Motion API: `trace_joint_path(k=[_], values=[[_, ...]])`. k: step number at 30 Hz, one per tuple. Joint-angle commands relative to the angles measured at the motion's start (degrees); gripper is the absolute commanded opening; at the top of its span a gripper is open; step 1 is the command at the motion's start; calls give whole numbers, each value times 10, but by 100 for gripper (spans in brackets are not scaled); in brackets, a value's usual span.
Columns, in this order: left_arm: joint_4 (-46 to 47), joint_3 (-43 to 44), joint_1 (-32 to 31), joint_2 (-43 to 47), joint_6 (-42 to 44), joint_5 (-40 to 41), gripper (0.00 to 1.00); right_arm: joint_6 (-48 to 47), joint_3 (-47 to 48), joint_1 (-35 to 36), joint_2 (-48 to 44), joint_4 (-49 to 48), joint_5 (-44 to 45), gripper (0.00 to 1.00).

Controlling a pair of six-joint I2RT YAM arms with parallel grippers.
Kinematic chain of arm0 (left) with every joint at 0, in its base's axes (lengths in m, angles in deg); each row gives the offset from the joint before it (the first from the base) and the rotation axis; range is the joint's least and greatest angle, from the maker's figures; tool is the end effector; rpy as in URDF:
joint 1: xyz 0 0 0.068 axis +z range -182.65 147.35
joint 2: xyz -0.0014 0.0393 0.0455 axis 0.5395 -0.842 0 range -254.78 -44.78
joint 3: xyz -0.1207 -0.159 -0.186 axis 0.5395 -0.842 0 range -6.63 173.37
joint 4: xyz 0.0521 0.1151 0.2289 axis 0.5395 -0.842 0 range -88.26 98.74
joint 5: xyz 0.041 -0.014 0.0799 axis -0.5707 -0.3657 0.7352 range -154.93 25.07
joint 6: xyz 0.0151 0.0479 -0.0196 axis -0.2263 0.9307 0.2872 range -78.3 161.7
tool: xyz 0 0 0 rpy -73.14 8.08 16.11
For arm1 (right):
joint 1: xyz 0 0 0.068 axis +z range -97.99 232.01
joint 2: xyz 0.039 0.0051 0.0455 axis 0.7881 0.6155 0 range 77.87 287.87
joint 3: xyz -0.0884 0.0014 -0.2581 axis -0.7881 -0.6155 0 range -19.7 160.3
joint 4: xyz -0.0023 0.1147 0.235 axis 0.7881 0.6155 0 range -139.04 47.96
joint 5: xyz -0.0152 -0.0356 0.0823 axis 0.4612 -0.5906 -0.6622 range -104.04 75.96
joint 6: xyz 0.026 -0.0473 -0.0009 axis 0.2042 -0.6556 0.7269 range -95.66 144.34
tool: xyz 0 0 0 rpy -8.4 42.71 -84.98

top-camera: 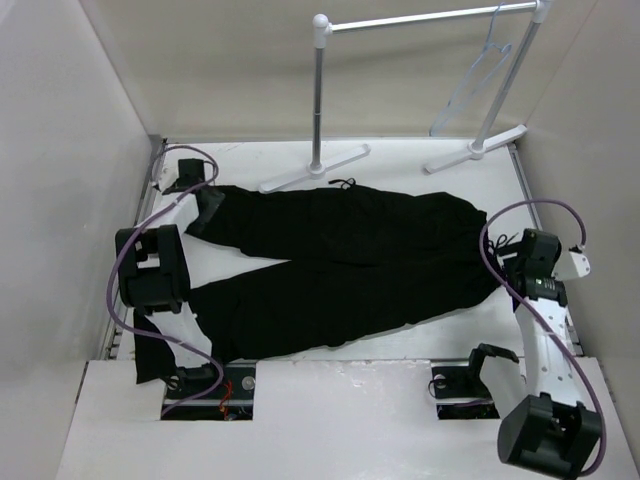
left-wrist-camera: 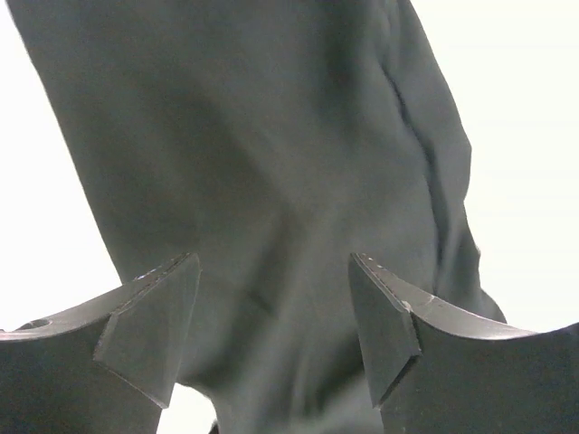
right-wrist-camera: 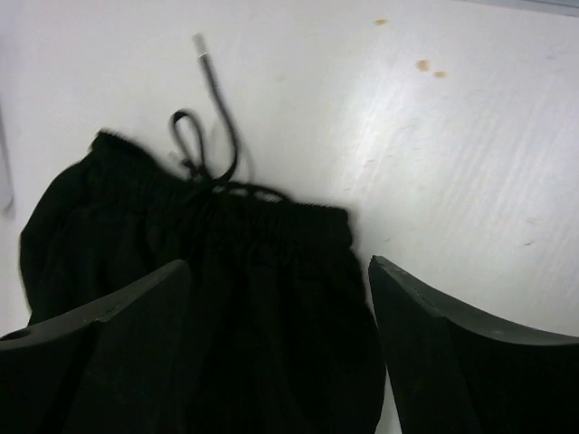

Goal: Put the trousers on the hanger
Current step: Flatten out the trousers at the center of the board.

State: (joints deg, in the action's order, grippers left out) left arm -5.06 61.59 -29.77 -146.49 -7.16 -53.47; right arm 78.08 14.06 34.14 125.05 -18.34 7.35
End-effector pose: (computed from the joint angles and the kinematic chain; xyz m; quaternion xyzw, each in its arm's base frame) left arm 0.3839 0.0264 0.2068 -0.4370 0.8180 -0.0559 0.3699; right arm 0.1577 -0.0645 0.2340 0.5880 0.6916 -0.0447 0.4170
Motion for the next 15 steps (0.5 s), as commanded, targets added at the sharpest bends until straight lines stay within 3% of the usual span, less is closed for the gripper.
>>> trace_joint_path(k=[1, 5, 6, 8, 10, 15], values=[[4, 66, 31, -18, -13, 27, 63, -12, 64, 57, -4, 2, 29, 81], [-21, 143, 53, -72, 3, 38, 62, -32, 77, 152, 5, -37, 6, 35], [-40, 164, 63, -88, 10, 44, 61, -32, 76, 179, 10, -42, -8, 29], [-85, 173, 86, -96, 6, 67, 56, -32, 69, 228, 16, -53, -31, 28], [-111, 155, 109, -76, 3, 89, 52, -29, 60, 280, 22, -59, -45, 33], [-82, 66, 153, -18, 4, 81, 50, -22, 31, 360, 32, -71, -55, 46]])
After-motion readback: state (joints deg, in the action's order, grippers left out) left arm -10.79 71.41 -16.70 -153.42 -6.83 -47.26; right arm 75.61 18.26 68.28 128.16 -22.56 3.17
